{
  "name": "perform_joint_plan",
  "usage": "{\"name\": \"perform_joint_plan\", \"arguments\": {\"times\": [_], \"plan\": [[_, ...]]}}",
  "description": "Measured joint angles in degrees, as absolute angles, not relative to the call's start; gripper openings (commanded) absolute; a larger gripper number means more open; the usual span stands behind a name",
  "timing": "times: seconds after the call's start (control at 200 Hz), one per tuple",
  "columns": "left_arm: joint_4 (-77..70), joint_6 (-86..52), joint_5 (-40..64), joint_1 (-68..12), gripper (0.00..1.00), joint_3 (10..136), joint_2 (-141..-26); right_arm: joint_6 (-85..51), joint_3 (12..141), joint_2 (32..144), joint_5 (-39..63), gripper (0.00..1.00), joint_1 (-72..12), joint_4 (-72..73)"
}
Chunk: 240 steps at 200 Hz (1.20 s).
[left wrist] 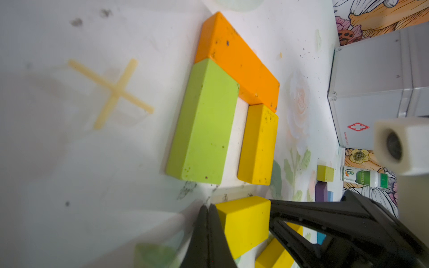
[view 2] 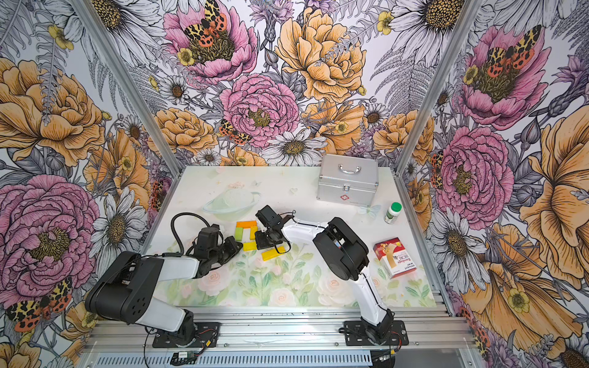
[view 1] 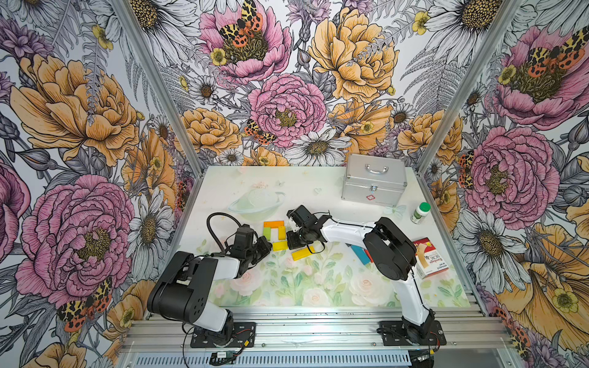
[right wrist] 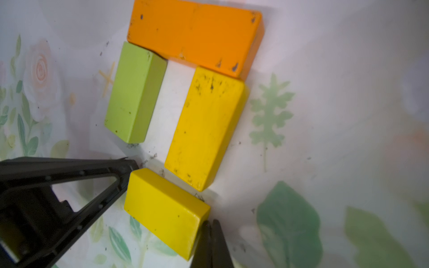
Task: Assemble the letter p with building blocks
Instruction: Assemble the building block at the center of the board.
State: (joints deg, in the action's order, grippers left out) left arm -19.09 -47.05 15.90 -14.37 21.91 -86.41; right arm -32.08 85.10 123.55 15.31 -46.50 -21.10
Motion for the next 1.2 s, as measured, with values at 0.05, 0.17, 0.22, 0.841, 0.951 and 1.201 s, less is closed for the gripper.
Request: {"name": "perform_joint_plan", "arguments": {"times": [0.05, 0.17, 0.22, 0.841, 0.951, 1.201], "plan": [[-19.44, -47.05, 15.9, -14.37, 0.0, 22.22, -86.89, -32.08, 85.3, 123.68, 15.33, 0.0, -46.33, -21.1], [-19.9, -47.05, 15.9, -14.33, 0.0, 23.16, -88.14, -32.1, 85.45, 123.83, 15.55, 0.0, -46.02, -21.08], [-19.99, -47.05, 15.9, -14.33, 0.0, 23.57, -88.62, -32.08, 85.45, 123.85, 15.57, 0.0, -45.91, -21.08], [-20.21, -47.22, 15.88, -14.06, 0.0, 23.99, -89.1, -32.1, 86.39, 124.51, 16.8, 0.0, -45.39, -21.39], [-20.21, -47.22, 15.9, -13.96, 0.0, 23.94, -89.06, -32.1, 86.43, 124.57, 16.82, 0.0, -45.39, -21.3], [-20.21, -47.22, 15.92, -13.67, 0.0, 23.92, -89.06, -32.12, 86.43, 124.66, 16.86, 0.0, -45.39, -20.95]]}}
